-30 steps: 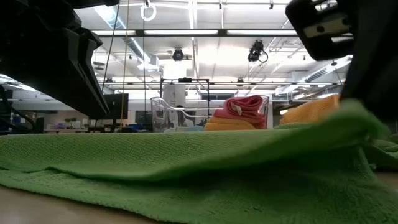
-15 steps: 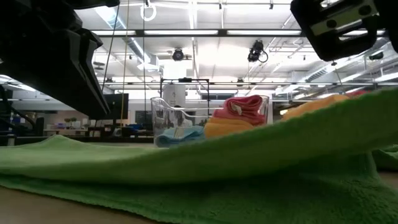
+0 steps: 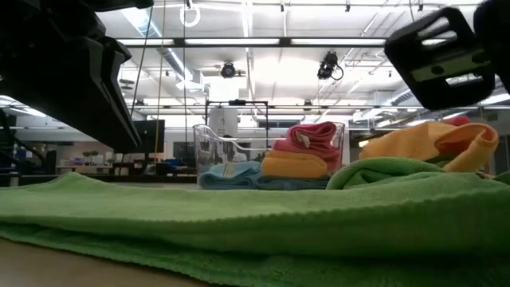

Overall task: Fold microfiber towels
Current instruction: Fold the top green microfiber cloth

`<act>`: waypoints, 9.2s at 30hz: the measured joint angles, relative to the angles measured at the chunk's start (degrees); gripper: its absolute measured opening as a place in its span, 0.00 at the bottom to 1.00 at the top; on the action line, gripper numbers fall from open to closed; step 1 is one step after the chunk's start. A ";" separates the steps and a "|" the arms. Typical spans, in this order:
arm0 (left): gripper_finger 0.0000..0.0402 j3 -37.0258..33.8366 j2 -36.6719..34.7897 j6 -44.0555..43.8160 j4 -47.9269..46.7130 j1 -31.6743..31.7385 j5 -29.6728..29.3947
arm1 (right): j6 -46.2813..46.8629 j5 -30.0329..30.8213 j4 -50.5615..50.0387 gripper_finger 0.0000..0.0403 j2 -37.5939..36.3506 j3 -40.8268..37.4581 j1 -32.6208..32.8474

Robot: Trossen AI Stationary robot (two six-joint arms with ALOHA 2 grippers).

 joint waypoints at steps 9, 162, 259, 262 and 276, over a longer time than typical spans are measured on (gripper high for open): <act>0.15 0.00 0.01 -0.01 0.04 0.02 0.00 | 4.01 -2.23 -0.16 0.32 0.00 -0.13 0.00; 0.21 1.40 -0.01 21.07 30.36 -1.81 20.04 | -21.35 -3.84 -15.01 0.41 -16.00 3.52 -15.05; 0.18 1.40 -0.01 0.40 29.68 6.32 12.52 | -34.64 -17.58 -12.66 0.01 -10.25 -7.84 -6.43; 0.18 1.40 -0.01 0.40 29.49 6.32 12.56 | -32.58 -19.49 -18.03 0.01 -11.02 -6.65 -6.32; 0.14 1.40 7.54 -2.47 30.64 7.37 12.51 | -34.22 -25.54 -26.75 0.01 -11.61 0.13 -6.75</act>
